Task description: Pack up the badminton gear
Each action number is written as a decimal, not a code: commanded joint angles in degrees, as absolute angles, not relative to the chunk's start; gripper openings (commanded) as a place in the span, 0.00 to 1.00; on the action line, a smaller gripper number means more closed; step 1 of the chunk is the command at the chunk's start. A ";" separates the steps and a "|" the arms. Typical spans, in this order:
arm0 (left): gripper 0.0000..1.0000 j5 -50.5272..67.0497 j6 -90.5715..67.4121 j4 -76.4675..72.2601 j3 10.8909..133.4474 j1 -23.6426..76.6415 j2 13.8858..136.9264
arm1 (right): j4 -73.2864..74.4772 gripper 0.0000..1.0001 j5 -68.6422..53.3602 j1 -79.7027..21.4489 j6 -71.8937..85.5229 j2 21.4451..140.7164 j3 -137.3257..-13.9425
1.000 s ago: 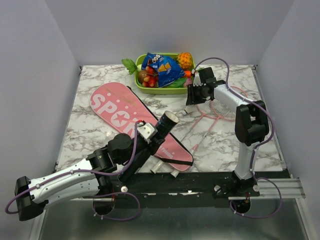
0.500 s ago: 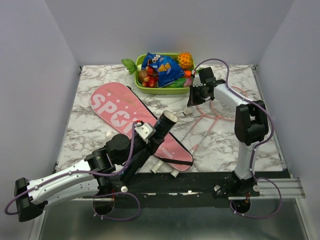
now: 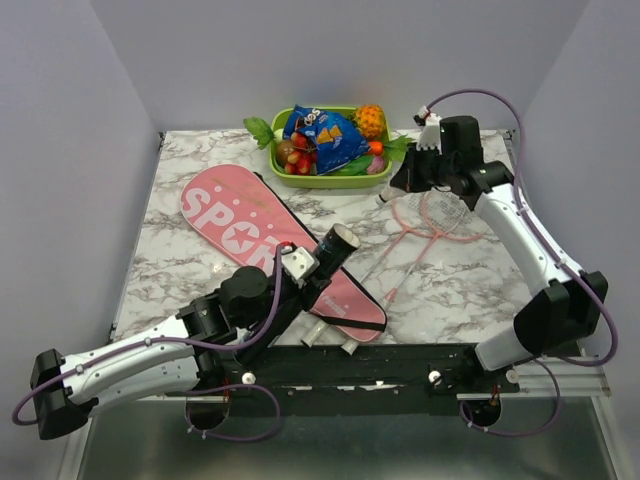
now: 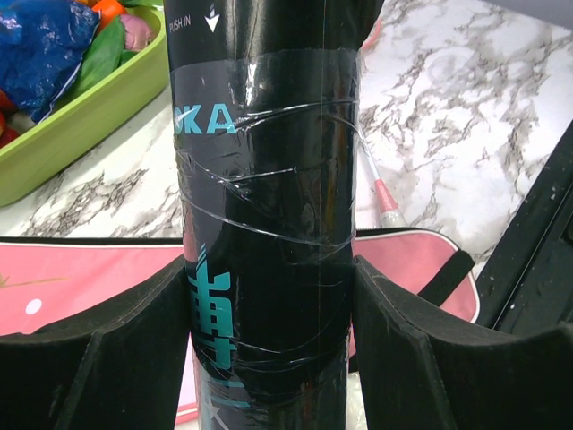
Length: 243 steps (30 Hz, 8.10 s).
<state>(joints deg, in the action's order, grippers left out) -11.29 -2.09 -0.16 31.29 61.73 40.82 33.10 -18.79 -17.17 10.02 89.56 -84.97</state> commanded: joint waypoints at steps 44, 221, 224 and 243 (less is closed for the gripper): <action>0.00 -2.99 1.14 -10.02 33.58 62.58 52.03 | 41.66 0.01 -38.42 -21.09 11.34 62.23 -74.44; 0.00 4.91 -2.11 -9.67 30.93 62.93 49.22 | 34.63 0.01 -50.08 -1.22 25.58 60.47 -53.96; 0.00 6.32 -2.37 -9.23 32.08 63.02 50.88 | 33.75 0.01 -53.25 -3.51 26.02 58.28 -54.32; 0.00 4.92 -4.04 -6.86 34.54 65.83 53.00 | 34.71 0.01 -67.76 -10.90 21.10 58.62 -56.34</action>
<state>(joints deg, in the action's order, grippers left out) 4.16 -1.54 -6.13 32.62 65.17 53.60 33.56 -62.92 -9.39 22.94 58.02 -54.37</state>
